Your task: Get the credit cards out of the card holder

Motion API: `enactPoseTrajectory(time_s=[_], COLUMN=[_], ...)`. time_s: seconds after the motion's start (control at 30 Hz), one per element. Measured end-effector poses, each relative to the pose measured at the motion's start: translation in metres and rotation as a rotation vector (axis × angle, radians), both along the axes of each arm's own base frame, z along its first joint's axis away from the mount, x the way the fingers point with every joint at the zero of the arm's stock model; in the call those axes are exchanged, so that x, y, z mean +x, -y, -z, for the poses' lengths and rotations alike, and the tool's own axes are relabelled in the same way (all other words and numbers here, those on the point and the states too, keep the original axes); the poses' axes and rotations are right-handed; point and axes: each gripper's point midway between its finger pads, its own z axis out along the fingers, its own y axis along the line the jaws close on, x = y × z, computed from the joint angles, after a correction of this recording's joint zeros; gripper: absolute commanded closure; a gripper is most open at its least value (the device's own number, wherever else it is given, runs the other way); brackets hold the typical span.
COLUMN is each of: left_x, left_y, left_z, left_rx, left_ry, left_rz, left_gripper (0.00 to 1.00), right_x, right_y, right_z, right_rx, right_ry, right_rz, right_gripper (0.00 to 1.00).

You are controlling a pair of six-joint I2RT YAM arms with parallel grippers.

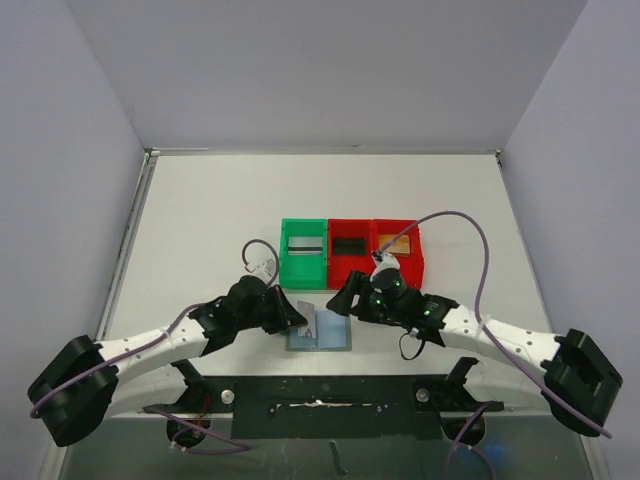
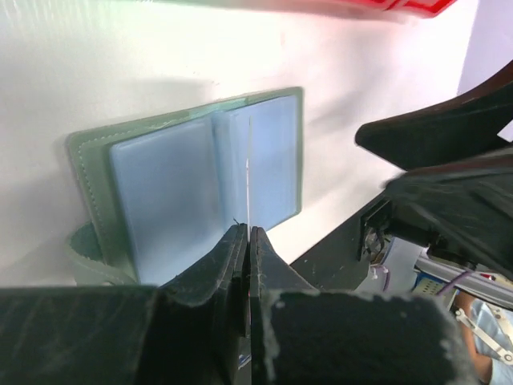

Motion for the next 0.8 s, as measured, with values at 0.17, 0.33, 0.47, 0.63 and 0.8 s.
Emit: enactPoseTrajectory(time_s=[0.17,0.33,0.47,0.63,0.8], left_x=[0.006,0.014,0.018,0.018,0.013], left_y=[-0.009,-0.015,-0.013,-0.002,0.004], left_z=[-0.035,-0.065,-0.085,-0.109,-0.121], left_rx=[-0.036,-0.12,-0.2,-0.321,-0.407], left_ry=[0.103,0.19,0.245,0.276,0.281], left_rz=[-0.016,-0.044,-0.054,-0.028,-0.001], left_gripper=[1.0,1.0,1.0,1.0,1.0], right_x=[0.016,0.016,0.009,0.007,0.004], right_y=[0.008,0.014,0.01,0.0,-0.012], right_z=[-0.055,-0.071,-0.076,-0.091,-0.098], right_rx=[0.144,0.219,0.267,0.343,0.397], right_ry=[0.172,0.294,0.319,0.344,0.344], right_rz=[0.068,0.049,-0.007,-0.057,-0.111], right_gripper=[0.24,0.23,0.24,0.28,0.34])
